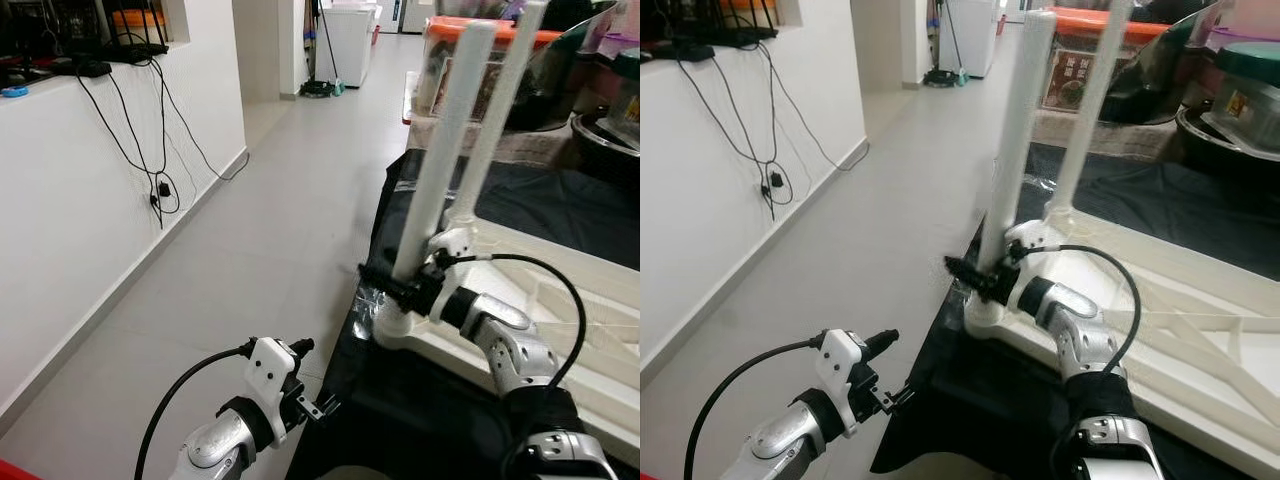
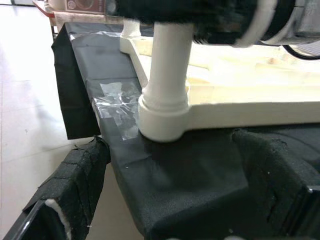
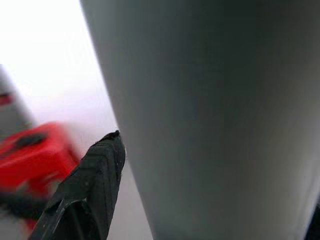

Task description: Building children table

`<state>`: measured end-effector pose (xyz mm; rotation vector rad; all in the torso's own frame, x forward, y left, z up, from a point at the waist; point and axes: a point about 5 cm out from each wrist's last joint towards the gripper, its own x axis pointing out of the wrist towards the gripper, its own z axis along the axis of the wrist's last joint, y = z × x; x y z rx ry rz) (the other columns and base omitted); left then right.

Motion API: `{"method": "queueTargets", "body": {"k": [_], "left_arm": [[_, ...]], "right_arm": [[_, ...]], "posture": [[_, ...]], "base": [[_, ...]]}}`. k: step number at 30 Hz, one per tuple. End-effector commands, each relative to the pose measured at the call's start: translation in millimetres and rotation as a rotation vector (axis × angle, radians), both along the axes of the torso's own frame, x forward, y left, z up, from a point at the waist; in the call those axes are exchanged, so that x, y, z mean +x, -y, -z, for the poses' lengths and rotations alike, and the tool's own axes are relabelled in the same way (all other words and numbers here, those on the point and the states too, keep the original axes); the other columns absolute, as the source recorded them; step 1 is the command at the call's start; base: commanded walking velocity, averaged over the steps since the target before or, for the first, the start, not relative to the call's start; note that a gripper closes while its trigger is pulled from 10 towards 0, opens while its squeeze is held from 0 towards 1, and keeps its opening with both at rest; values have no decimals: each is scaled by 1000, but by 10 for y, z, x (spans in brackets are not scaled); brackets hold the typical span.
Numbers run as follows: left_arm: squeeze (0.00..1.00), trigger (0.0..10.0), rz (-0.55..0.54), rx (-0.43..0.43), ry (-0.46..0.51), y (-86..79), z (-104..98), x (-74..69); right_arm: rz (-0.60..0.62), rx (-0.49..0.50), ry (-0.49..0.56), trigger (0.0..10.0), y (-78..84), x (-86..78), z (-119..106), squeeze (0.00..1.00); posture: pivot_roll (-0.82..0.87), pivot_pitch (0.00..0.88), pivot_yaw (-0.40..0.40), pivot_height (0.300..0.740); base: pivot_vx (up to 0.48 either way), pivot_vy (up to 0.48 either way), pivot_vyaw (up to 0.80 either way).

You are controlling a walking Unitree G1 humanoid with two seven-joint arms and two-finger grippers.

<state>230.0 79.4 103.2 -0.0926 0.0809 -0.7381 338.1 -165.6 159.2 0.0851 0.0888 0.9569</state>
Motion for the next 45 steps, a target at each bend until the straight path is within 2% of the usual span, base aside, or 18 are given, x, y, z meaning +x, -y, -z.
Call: {"method": "queueTargets", "body": {"k": [1,2,3,7,8,14,22,23,24,25,27,30,37,40,41,42,43,45], "left_arm": [[0,10000,1,1,-2,15,6,7],[0,10000,1,1,-2,15,6,7],[0,10000,-4,3,2,9,1,6],[0,10000,-4,4,2,8,-1,5],[0,10000,-5,4,2,6,-1,3],[0,10000,-4,3,-1,2,2,-7],[0,10000,-2,0,-5,3,7,-13],[0,10000,-2,-1,-7,1,10,-16],[0,10000,-2,-1,-7,1,10,-16],[0,10000,-1,-1,-8,0,12,-16],[0,10000,-1,-1,-8,0,12,-16],[0,10000,5,0,-11,-7,16,-12],[0,10000,6,5,-9,-5,20,-8],[0,10000,5,5,-9,-4,20,-7],[0,10000,5,4,-9,-1,21,-7],[0,10000,5,4,-9,-1,21,-7],[0,10000,5,3,-10,2,22,-8],[0,10000,6,1,-11,4,23,-10]], "right_arm": [[-208,-50,-57,10000,-188,-94,114,0],[-208,-50,-57,10000,-188,-94,114,0],[-353,-171,-92,10000,-209,-125,216,0],[-375,-205,-97,9176,-212,-121,242,0],[-372,-248,-92,0,-214,-94,255,0],[-271,-311,-26,0,-202,6,224,0],[191,-298,21,0,15,173,240,0],[383,-305,1,0,118,226,276,0],[383,-305,1,0,118,226,276,0],[635,-312,-16,0,264,261,303,0],[635,-312,-16,0,264,261,303,0],[1254,-257,-86,0,540,99,394,0],[1506,-188,-140,0,421,-92,444,0],[1500,-144,-167,0,273,-86,453,0],[1473,-118,-174,10000,174,-66,447,0],[1473,-118,-174,10000,174,-66,447,0],[1398,-65,-140,10000,69,-32,404,1000],[1341,-20,-88,10000,-19,0,329,1000]], "posture": [[80,0,-44,740],[80,0,-44,740],[83,0,-45,740],[84,0,-45,740],[84,0,-44,740],[81,0,-42,740],[78,0,-43,740],[74,0,-36,740],[74,0,-36,740],[72,0,-36,740],[72,0,-36,740],[71,0,-34,740],[75,0,-39,740],[73,0,-39,740],[72,0,-41,740],[72,0,-41,740],[74,0,-43,740],[74,0,-43,740]], "base": [[0,0,0],[0,0,0],[0,0,0],[0,0,0],[0,0,0],[0,0,0],[0,0,0],[0,0,0],[0,0,0],[0,0,0],[0,0,0],[0,0,0],[0,0,0],[0,0,0],[0,0,0],[0,0,0],[0,0,0],[0,0,0]]}}
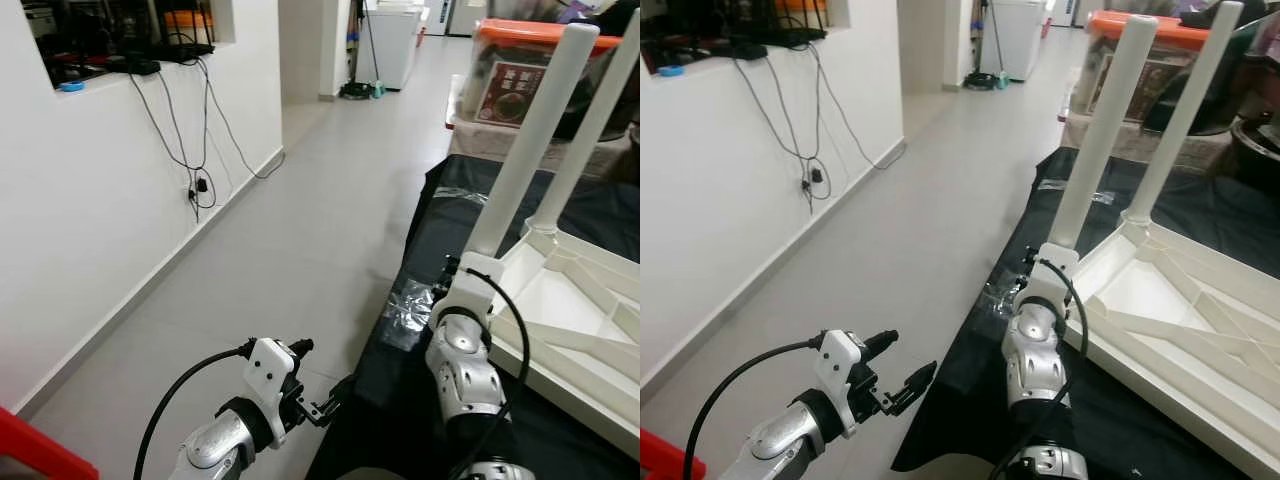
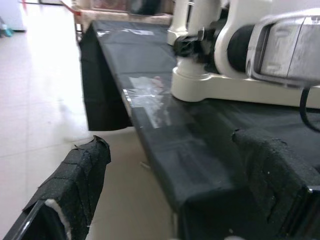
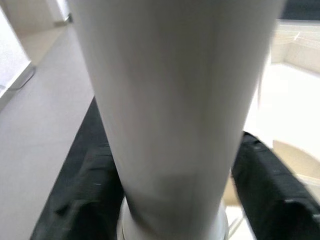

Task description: Building children table

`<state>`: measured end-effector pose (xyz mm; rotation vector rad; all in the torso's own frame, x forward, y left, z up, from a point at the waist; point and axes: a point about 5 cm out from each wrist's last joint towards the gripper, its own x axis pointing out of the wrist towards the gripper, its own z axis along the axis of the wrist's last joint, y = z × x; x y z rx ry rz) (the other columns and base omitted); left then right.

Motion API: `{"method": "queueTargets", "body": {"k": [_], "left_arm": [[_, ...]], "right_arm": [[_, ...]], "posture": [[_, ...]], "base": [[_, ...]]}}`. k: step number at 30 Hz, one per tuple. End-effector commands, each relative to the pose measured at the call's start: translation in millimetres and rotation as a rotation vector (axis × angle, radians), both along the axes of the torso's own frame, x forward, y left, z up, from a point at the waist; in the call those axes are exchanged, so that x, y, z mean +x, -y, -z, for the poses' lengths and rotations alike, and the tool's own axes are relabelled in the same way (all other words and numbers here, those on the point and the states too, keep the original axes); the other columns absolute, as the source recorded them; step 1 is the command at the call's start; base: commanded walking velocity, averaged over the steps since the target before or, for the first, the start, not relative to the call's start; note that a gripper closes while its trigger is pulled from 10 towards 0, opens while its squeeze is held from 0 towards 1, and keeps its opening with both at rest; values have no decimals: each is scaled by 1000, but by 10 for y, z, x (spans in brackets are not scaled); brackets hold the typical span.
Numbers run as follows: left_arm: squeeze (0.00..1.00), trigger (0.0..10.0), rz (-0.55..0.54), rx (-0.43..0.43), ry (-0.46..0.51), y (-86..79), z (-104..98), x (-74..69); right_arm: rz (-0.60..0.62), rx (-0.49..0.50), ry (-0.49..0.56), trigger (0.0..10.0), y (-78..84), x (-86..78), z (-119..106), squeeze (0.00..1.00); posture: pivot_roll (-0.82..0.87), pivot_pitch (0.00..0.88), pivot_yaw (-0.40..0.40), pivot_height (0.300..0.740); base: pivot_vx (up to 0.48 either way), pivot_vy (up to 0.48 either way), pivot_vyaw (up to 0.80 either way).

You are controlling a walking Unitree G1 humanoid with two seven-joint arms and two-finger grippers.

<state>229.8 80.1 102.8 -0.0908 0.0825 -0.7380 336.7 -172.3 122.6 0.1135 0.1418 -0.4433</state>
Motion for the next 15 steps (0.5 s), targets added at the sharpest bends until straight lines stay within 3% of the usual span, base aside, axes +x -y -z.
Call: {"method": "queueTargets", "body": {"k": [1,3,4,6,8,11,15], "left_arm": [[0,10000,6,-2,-10,12,19,-9],[0,10000,6,-2,-10,13,18,-9],[0,10000,6,-3,-11,12,18,-8],[0,10000,6,-3,-12,12,18,-8],[0,10000,7,-5,-12,14,15,-6],[0,10000,7,-5,-12,15,14,-5],[0,10000,5,-8,-13,20,13,0]], "right_arm": [[-87,18,95,10000,-140,31,-91,1000],[-135,6,147,10000,-176,59,-164,1000],[-201,6,205,10000,-208,91,-260,0],[-247,7,243,10000,-226,110,-322,0],[-391,5,338,10000,-229,170,-489,0],[-452,-1,363,10000,-227,190,-544,0],[-931,71,307,10000,-305,206,-575,0]], "posture": [[73,0,-42,740],[72,0,-42,740],[71,0,-42,740],[71,0,-42,740],[70,0,-42,740],[70,0,-42,740],[69,0,-41,740]], "base": [[0,0,0],[0,0,0],[0,0,0],[0,0,0],[0,0,0],[0,0,0],[0,0,0]]}}
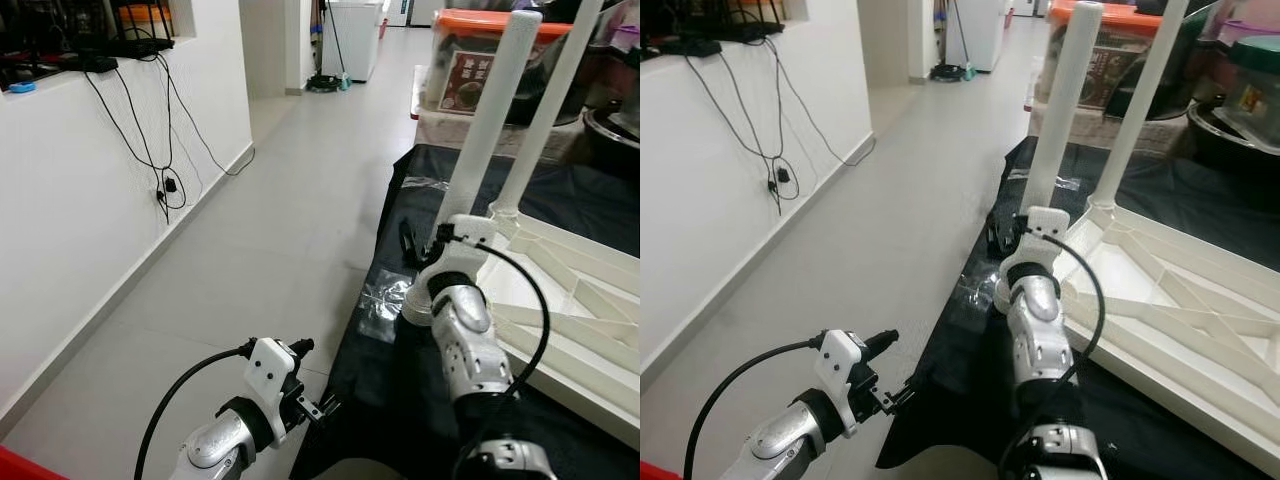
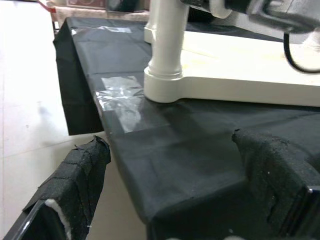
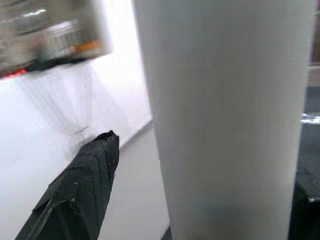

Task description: Building children table

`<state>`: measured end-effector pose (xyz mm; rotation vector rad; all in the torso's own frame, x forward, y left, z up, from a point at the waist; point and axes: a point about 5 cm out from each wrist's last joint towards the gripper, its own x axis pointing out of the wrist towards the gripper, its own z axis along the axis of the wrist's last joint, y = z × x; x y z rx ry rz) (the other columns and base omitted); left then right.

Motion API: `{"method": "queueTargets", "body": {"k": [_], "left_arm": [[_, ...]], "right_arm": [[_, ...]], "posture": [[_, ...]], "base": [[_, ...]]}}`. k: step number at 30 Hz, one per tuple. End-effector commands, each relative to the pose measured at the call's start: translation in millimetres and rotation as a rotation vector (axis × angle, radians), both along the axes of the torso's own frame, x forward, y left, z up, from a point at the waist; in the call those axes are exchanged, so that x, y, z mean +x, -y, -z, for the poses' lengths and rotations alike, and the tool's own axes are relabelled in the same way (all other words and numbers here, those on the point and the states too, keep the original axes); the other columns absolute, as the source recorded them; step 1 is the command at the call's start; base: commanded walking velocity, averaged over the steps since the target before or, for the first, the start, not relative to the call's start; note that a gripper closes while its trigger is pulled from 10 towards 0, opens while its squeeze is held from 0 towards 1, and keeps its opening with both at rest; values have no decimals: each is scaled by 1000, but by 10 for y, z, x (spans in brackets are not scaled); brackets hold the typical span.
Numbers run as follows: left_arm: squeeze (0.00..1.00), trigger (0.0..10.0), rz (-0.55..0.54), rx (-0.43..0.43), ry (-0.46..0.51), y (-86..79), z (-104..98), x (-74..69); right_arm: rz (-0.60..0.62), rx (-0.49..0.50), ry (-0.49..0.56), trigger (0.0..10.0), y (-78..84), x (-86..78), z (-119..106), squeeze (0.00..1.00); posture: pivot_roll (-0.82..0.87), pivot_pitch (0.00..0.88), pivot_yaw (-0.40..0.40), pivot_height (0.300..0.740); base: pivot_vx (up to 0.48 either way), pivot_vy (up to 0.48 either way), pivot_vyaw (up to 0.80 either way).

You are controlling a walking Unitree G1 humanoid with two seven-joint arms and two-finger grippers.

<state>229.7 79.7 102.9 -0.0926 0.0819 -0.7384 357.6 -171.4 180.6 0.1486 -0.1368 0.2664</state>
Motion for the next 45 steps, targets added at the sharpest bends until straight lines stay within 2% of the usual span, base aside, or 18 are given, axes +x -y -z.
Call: {"method": "queueTargets", "body": {"k": [1,5,6,15,16,17,18,27,29,30,32,33,34,35,36,38,39,45], "left_arm": [[0,10000,5,-6,-13,16,14,2],[0,10000,4,-5,-12,15,13,5],[0,10000,4,-4,-11,14,14,8],[0,10000,0,-1,-8,15,9,10],[0,10000,-1,-2,-7,15,8,8],[0,10000,-1,-2,-7,15,8,8],[0,10000,-2,-1,-7,15,7,7],[0,10000,-1,-5,-11,7,8,-6],[0,10000,1,-6,-13,3,9,-8],[0,10000,1,-6,-13,3,9,-8],[0,10000,2,-7,-15,1,9,-6],[0,10000,2,-7,-15,1,9,-6],[0,10000,4,-7,-16,0,10,-5],[0,10000,4,-7,-16,0,10,-5],[0,10000,4,-6,-17,-1,11,-3],[0,10000,4,-6,-17,-1,11,-3],[0,10000,5,-5,-17,-2,12,-2],[0,10000,1,-2,-14,2,14,-4]], "right_arm": [[-359,-22,-38,10000,-336,-38,24,0],[-565,-53,-73,10000,-418,-122,68,0],[-789,-94,-106,10000,-508,-228,112,0],[-1053,-231,-150,10000,-623,-295,193,0],[-1049,-255,-145,3294,-627,-272,197,0],[-1049,-255,-145,3294,-627,-272,197,0],[-1008,-283,-148,0,-622,-229,206,0],[-532,-330,-134,0,-463,37,184,0],[-204,-286,-174,0,-268,148,184,0],[-204,-286,-174,0,-268,148,184,0],[90,-231,-211,0,-69,196,192,0],[90,-231,-211,0,-69,196,192,0],[278,-183,-229,0,49,186,198,0],[278,-183,-229,0,49,186,198,0],[403,-141,-249,0,111,160,216,0],[403,-141,-249,0,111,160,216,0],[519,-106,-263,0,150,133,238,0],[828,97,-360,0,66,-10,364,0]], "posture": [[69,0,-42,740],[69,0,-42,740],[73,0,-42,740],[79,0,-48,740],[79,0,-47,740],[79,0,-47,740],[80,0,-49,740],[74,0,-42,740],[70,0,-41,740],[70,0,-41,740],[68,0,-39,740],[68,0,-39,740],[70,0,-39,740],[70,0,-39,740],[70,0,-39,740],[70,0,-39,740],[70,0,-39,740],[80,0,-49,740]], "base": [[0,0,0],[0,0,0],[0,0,0],[0,0,0],[0,0,0],[0,0,0],[0,0,0],[0,0,0],[0,0,0],[0,0,0],[0,0,0],[0,0,0],[0,0,0],[0,0,0],[0,0,0],[0,0,0],[0,0,0],[0,0,0]]}}
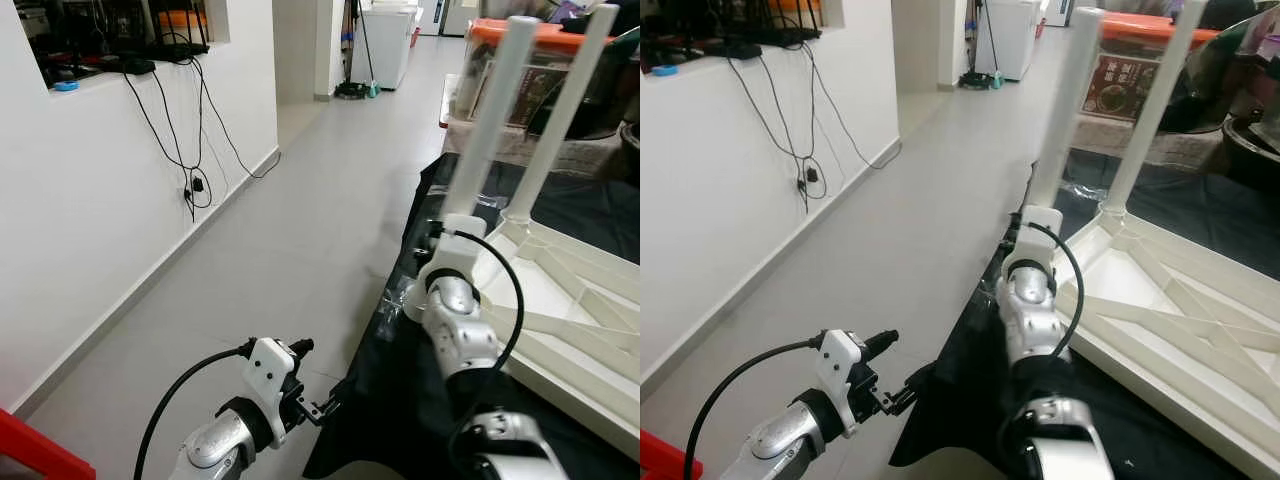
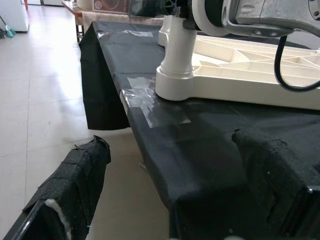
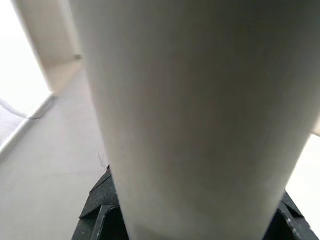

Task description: Building children table

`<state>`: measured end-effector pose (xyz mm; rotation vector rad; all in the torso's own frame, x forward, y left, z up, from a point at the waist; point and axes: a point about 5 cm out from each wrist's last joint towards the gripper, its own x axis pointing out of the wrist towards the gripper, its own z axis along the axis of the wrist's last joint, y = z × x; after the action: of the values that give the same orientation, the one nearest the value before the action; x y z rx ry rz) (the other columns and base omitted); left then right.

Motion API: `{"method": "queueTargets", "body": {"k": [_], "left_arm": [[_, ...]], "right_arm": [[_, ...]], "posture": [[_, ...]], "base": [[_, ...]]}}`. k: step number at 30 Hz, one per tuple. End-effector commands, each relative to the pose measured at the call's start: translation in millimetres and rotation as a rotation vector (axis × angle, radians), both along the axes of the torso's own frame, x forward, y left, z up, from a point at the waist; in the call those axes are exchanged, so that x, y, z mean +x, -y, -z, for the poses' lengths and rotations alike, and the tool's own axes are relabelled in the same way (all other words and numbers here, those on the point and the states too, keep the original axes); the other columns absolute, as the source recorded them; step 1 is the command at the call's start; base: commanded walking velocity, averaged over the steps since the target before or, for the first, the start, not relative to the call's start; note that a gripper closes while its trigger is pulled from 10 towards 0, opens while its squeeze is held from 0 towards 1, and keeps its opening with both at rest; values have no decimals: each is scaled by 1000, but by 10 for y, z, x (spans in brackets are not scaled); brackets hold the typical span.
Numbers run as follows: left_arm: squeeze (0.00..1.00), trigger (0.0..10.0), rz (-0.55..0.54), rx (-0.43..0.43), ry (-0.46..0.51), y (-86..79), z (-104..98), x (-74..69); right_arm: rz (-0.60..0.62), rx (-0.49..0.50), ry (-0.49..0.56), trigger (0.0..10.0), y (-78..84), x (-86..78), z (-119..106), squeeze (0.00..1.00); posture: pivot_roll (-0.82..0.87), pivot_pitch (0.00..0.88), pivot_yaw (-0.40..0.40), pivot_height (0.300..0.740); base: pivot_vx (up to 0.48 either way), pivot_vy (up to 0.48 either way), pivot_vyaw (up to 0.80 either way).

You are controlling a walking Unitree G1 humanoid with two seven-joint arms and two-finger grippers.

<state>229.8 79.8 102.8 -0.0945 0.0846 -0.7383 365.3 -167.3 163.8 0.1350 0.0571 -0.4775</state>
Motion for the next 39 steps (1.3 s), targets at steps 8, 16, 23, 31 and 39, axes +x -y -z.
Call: {"method": "queueTargets", "body": {"k": [8,16,23,31,39], "left_arm": [[0,10000,3,-5,-14,9,18,-11],[0,10000,8,-8,-16,17,21,-16],[0,10000,14,-9,-20,15,24,-16],[0,10000,15,-4,-17,20,21,1],[0,10000,6,0,-12,18,18,9]], "right_arm": [[-34,114,-2,10000,-155,-17,86,0],[-215,-9,112,10000,-198,-43,51,0],[-579,90,260,10000,-194,21,-133,0],[-1220,23,159,10000,-313,4,-188,0],[-1753,-46,3,10000,-463,-141,-126,0]], "posture": [[70,0,-47,740],[71,0,-49,740],[60,0,-37,740],[70,0,-46,740],[80,0,-52,740]], "base": [[0,0,0],[0,0,0],[0,0,0],[0,0,0],[0,0,0]]}}
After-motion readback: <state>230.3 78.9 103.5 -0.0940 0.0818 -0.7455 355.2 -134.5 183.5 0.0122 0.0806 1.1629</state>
